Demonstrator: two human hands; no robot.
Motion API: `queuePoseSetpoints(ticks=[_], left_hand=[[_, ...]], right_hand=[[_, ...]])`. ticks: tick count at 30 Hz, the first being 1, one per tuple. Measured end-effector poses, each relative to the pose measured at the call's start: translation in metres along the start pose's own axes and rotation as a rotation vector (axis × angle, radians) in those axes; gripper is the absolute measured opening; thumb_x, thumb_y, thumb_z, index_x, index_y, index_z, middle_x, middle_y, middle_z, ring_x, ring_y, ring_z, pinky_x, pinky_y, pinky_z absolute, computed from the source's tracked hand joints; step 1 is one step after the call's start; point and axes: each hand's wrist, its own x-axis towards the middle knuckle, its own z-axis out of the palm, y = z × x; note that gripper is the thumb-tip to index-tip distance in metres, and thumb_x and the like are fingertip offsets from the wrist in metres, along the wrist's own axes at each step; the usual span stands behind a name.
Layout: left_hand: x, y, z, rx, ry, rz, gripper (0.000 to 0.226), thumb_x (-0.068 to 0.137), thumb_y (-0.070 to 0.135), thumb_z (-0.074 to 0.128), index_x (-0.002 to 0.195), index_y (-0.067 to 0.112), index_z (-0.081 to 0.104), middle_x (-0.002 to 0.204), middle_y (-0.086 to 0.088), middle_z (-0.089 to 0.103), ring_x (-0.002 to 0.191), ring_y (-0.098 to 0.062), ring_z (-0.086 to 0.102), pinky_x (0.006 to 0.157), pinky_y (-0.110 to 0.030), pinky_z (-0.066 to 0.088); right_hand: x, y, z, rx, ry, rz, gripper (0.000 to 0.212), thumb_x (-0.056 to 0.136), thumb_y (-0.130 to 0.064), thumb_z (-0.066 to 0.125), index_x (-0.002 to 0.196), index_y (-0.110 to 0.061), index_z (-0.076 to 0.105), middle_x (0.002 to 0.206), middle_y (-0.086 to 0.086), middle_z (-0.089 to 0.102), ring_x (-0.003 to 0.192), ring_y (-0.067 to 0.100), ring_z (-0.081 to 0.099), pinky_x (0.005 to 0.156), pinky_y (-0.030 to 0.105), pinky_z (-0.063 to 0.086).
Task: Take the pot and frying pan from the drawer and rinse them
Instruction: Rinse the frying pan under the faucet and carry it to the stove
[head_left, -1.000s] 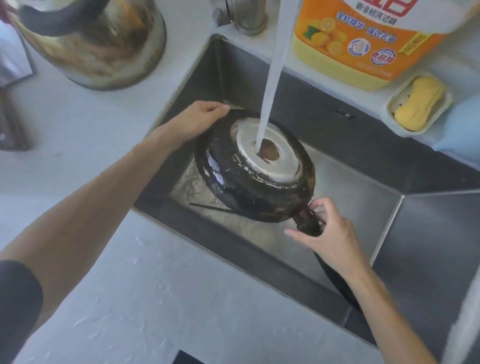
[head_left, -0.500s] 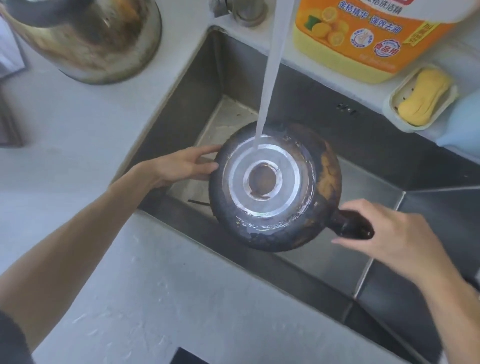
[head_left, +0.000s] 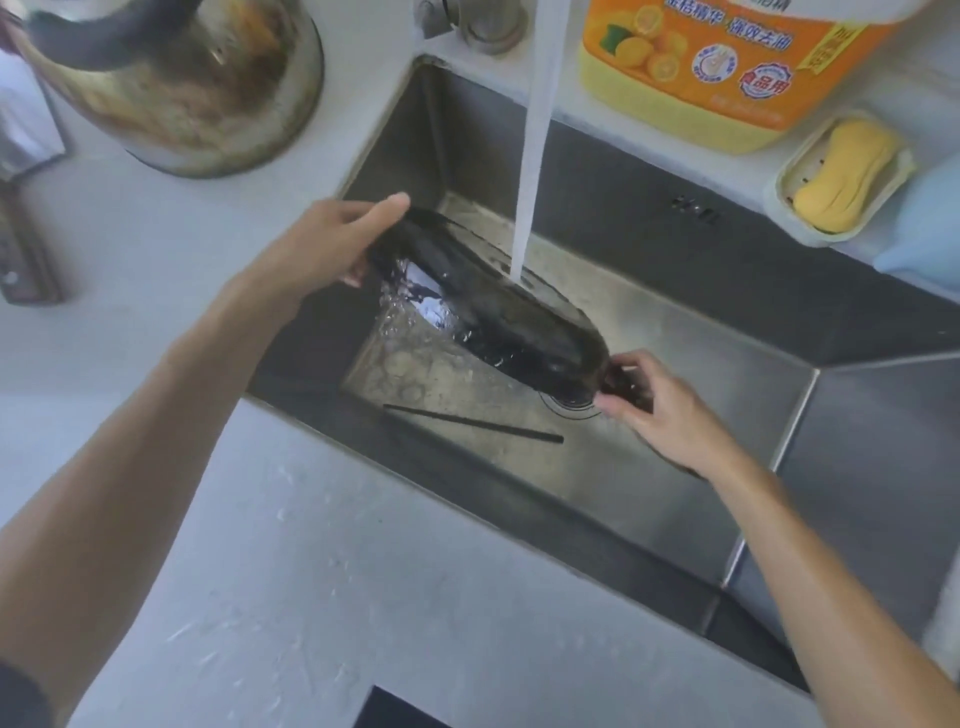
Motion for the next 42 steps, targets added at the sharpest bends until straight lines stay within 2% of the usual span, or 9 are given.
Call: queuePoseSetpoints(ticks=[7,10,13,18,22,27,30,38,42], left_hand=[[0.04,0.031,0.019,0.021,-0.222,-0.011,0.029,0.092,0.041,0.053,0.105,0.021,0.07,0.106,0.0,0.072,0.088,-0.01,0.068,0.069,-0.013,0.055],[0.048,0.016,0.026,-0.054,-0.376,0.005,0.027,0.097,0.027,0.045,0.116,0.022,0.064,0.115,0.001,0.068,0.096,-0.007,0.067,0.084,-0.017,0.052],[0.05,-0.005,0.027,-0.106,-0.47,-0.024,0.037,0.098,0.017,0.044,0.133,0.023,0.05,0.124,0.001,0.063,0.11,-0.013,0.06,0.098,-0.028,0.045],[0.032,-0.035,0.032,-0.305,-0.542,-0.057,0.042,0.096,0.002,0.04,0.126,0.03,0.05,0.109,0.011,0.07,0.103,-0.007,0.064,0.085,-0.02,0.052],[0.013,-0.058,0.039,-0.3,-0.583,-0.066,0.039,0.089,0.019,0.05,0.125,0.035,0.051,0.114,0.013,0.069,0.108,-0.006,0.063,0.09,-0.02,0.051],[0.004,-0.08,0.039,-0.316,-0.351,-0.184,0.029,0.097,0.035,0.041,0.111,0.022,0.063,0.106,-0.002,0.07,0.097,-0.017,0.066,0.09,-0.032,0.05],[0.011,-0.07,0.033,-0.329,-0.122,-0.271,0.033,0.093,0.044,0.048,0.092,0.017,0.067,0.088,-0.011,0.057,0.072,-0.018,0.051,0.069,-0.025,0.042],[0.038,-0.043,0.035,0.203,0.031,-0.202,0.067,0.09,0.066,0.03,0.065,0.009,0.056,0.064,-0.011,0.055,0.057,-0.022,0.052,0.073,-0.031,0.044],[0.041,-0.045,0.047,0.201,-0.073,-0.143,0.065,0.093,0.06,0.026,0.111,0.013,0.067,0.099,-0.014,0.062,0.083,-0.021,0.057,0.089,-0.035,0.047]], right_hand=[[-0.056,-0.008,0.038,0.24,0.13,0.091,0.045,0.059,-0.052,0.077,0.087,-0.038,0.045,0.091,-0.017,0.067,0.089,-0.001,0.063,0.079,0.027,0.05],[-0.074,-0.009,0.039,0.285,0.29,0.084,0.053,0.054,-0.056,0.08,0.089,-0.036,0.046,0.093,-0.02,0.067,0.085,0.003,0.065,0.073,0.029,0.053],[-0.082,-0.007,0.02,0.124,0.321,0.076,0.061,0.049,-0.063,0.08,0.093,-0.035,0.047,0.093,-0.013,0.068,0.085,0.011,0.066,0.075,0.032,0.052],[-0.074,-0.028,-0.034,-0.407,0.325,-0.125,0.055,0.057,-0.038,0.085,0.099,-0.033,0.05,0.091,-0.01,0.066,0.077,0.019,0.065,0.063,0.029,0.049],[-0.045,-0.038,-0.073,-0.426,0.228,-0.093,0.05,0.059,-0.04,0.083,0.101,-0.037,0.058,0.093,-0.016,0.066,0.08,0.012,0.059,0.068,0.028,0.043],[-0.007,-0.017,-0.074,-0.248,0.047,-0.002,0.046,0.066,-0.058,0.07,0.106,-0.04,0.058,0.101,-0.011,0.069,0.099,0.014,0.064,0.085,0.036,0.049],[0.004,-0.001,-0.044,-0.151,-0.023,0.011,0.055,0.063,-0.074,0.059,0.108,-0.043,0.055,0.105,-0.006,0.068,0.098,0.018,0.064,0.087,0.036,0.049],[-0.006,0.015,0.004,-0.074,-0.093,0.116,0.027,0.095,-0.044,0.036,0.096,-0.027,0.057,0.063,-0.013,0.066,0.049,0.005,0.054,0.063,0.03,0.048],[0.004,0.025,0.006,-0.047,-0.152,0.203,0.024,0.098,-0.041,0.028,0.087,-0.029,0.046,0.059,0.0,0.067,0.039,0.018,0.053,0.052,0.03,0.048]])
